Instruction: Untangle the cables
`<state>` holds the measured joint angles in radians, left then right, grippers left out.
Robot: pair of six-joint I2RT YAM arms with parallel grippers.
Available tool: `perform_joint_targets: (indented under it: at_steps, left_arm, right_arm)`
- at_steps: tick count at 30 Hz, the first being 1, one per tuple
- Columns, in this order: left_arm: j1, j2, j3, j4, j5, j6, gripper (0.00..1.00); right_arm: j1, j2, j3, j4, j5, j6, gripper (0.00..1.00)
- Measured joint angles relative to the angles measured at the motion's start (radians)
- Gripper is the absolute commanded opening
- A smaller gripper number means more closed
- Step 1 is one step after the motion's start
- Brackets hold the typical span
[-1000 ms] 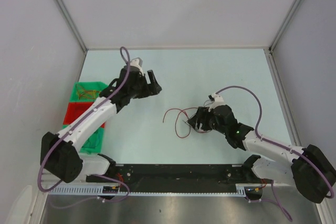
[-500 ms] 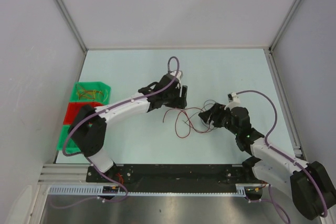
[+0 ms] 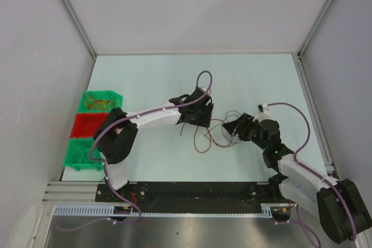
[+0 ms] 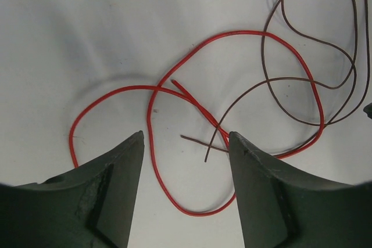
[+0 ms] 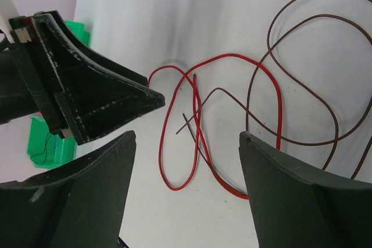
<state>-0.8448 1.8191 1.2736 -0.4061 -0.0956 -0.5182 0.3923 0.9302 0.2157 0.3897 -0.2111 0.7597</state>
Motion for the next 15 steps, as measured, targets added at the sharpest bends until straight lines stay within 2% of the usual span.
perform_joint_targets:
  at_steps: [11, 15]
  left_arm:
    - [-0.05, 0.095, 0.119, -0.135, -0.067, -0.174, 0.55]
    - [-0.05, 0.136, 0.174, -0.198, -0.106, -0.261, 0.47]
  right_arm:
    - [0.0, 0.007, -0.005, 0.022, 0.0, 0.016, 0.75]
    - [-0.002, 0.021, -0.005, 0.035, -0.001, 0.019, 0.75]
